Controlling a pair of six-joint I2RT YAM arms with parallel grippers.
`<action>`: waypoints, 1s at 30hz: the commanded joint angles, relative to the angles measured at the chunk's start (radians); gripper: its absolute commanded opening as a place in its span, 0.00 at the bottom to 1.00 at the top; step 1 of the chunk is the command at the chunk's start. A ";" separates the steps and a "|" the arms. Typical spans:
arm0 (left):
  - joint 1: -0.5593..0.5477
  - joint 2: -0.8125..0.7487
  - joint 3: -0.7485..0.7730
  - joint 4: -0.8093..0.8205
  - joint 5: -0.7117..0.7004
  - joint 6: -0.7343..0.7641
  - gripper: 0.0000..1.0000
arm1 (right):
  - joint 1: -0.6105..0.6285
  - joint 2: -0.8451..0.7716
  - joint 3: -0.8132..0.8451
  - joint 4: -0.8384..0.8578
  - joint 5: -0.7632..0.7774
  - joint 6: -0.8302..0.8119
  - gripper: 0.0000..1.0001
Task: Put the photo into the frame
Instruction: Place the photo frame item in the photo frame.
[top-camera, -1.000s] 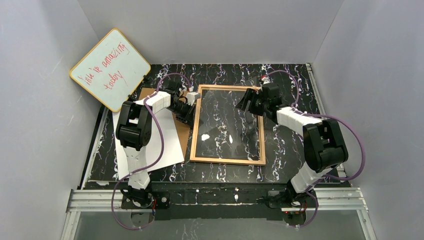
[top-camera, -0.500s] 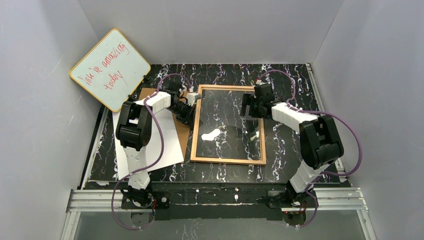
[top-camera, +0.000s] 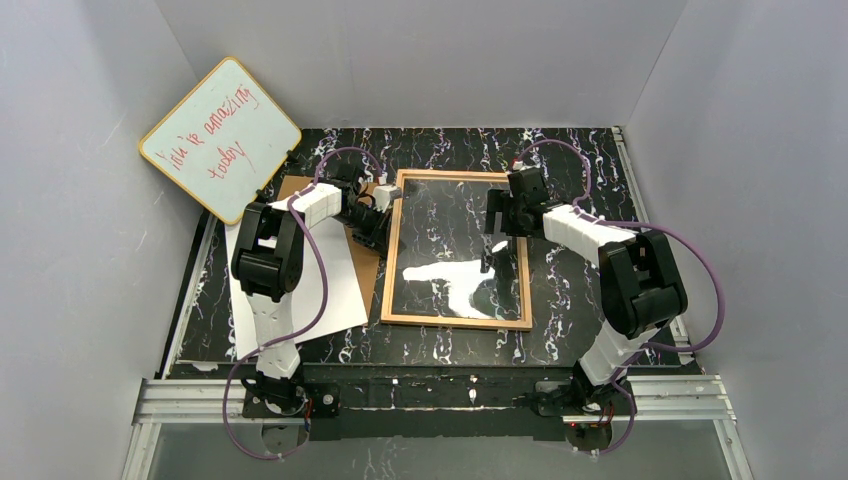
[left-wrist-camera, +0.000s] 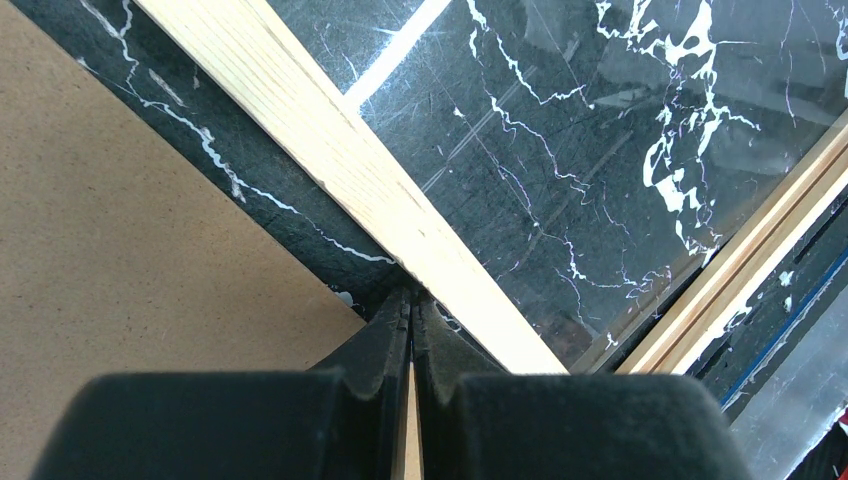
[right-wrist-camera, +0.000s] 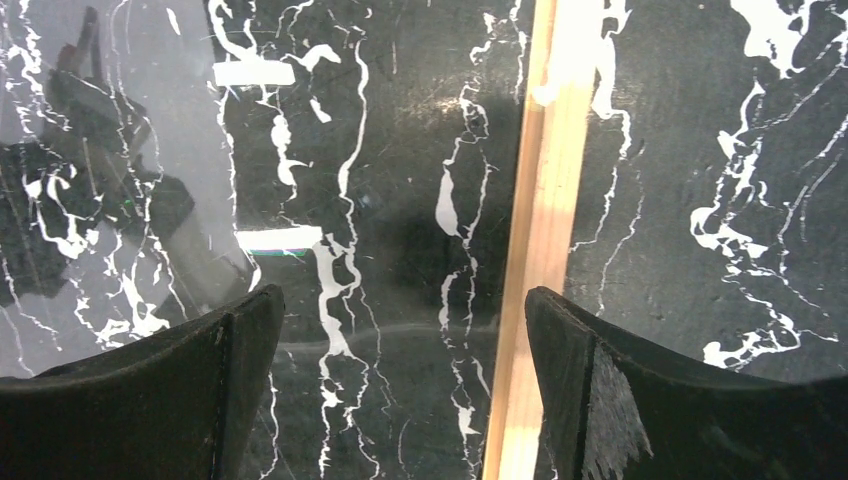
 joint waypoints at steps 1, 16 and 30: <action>-0.009 0.002 -0.019 -0.066 -0.031 0.022 0.00 | 0.001 -0.037 0.042 -0.013 0.061 -0.025 0.99; -0.009 -0.014 0.016 -0.075 -0.013 -0.001 0.00 | -0.102 -0.113 -0.051 0.016 -0.116 0.078 0.99; -0.009 -0.020 0.080 -0.084 0.037 -0.059 0.01 | -0.131 -0.143 -0.131 0.076 -0.192 0.133 0.96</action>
